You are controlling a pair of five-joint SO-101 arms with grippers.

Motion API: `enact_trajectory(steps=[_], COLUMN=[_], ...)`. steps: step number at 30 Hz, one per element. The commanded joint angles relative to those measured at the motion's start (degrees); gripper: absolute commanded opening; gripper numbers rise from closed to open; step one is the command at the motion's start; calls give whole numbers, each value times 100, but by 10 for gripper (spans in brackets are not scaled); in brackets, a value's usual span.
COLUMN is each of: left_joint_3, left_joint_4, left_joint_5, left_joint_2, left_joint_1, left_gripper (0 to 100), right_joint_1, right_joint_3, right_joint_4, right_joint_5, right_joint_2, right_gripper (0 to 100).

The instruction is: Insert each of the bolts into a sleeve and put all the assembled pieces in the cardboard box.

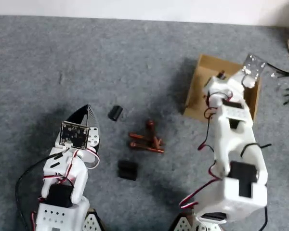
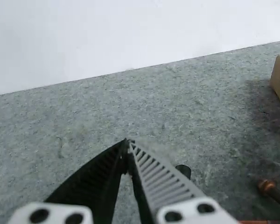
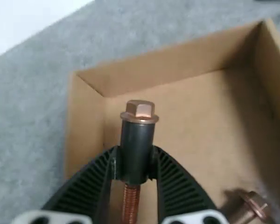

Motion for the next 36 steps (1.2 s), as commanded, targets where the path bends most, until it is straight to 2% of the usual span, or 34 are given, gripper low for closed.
enact_trajectory(steps=[1, 5, 10, 12, 15, 19, 25, 31, 34, 36], left_joint_3=[110, 110, 110, 110, 110, 110, 110, 110, 110, 110], left_joint_4=[0, 0, 0, 0, 0, 0, 0, 0, 0, 0], left_joint_5=[-35, -35, -35, -35, -35, -35, -35, -35, -35, -35], left_joint_2=[4, 4, 4, 4, 4, 4, 4, 4, -4, -4], left_joint_1=[-40, -40, -40, -40, -40, -40, -40, -57, -75, -75], left_gripper=[7, 7, 8, 9, 9, 10, 10, 10, 10, 10], right_joint_1=[22, 22, -31, -66, -101, -418, -1578, -3222, -3811, -3943], right_joint_3=[-382, -382, -409, -409, -391, -4, 1516, 3011, 3477, 3662], right_joint_4=[-13, 215, 866, 875, 892, 1165, 1516, 1508, 1525, 1525], right_joint_5=[-79, -79, -79, -79, -88, -88, -62, 1398, 1538, 1538], right_joint_2=[40, 31, 31, 22, -127, -1130, -3319, -4840, -5147, -5174], right_gripper=[6, 35, 272, 327, 327, 327, 327, 327, 327, 327])
